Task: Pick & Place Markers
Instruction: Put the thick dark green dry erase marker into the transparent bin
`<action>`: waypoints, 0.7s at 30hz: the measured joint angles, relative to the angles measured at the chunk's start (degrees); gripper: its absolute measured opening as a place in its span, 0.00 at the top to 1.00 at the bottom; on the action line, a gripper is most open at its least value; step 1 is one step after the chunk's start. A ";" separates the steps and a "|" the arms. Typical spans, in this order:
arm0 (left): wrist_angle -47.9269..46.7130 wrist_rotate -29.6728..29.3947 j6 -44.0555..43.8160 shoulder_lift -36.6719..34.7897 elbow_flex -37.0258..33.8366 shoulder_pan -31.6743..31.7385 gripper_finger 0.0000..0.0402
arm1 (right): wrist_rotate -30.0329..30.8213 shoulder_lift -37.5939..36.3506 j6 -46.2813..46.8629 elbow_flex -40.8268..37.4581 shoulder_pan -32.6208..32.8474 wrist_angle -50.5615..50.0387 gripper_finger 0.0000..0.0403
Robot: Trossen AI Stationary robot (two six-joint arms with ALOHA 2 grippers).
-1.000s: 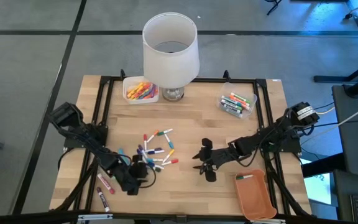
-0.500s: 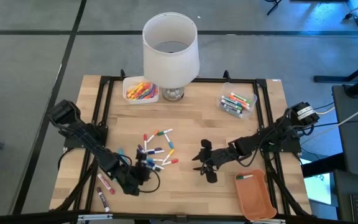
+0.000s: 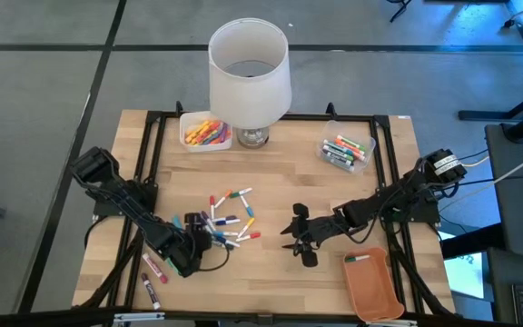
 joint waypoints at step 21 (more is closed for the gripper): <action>13.96 -0.50 16.30 0.15 -0.46 4.75 0.86 | 7.73 5.10 -5.39 0.04 -0.19 21.60 0.49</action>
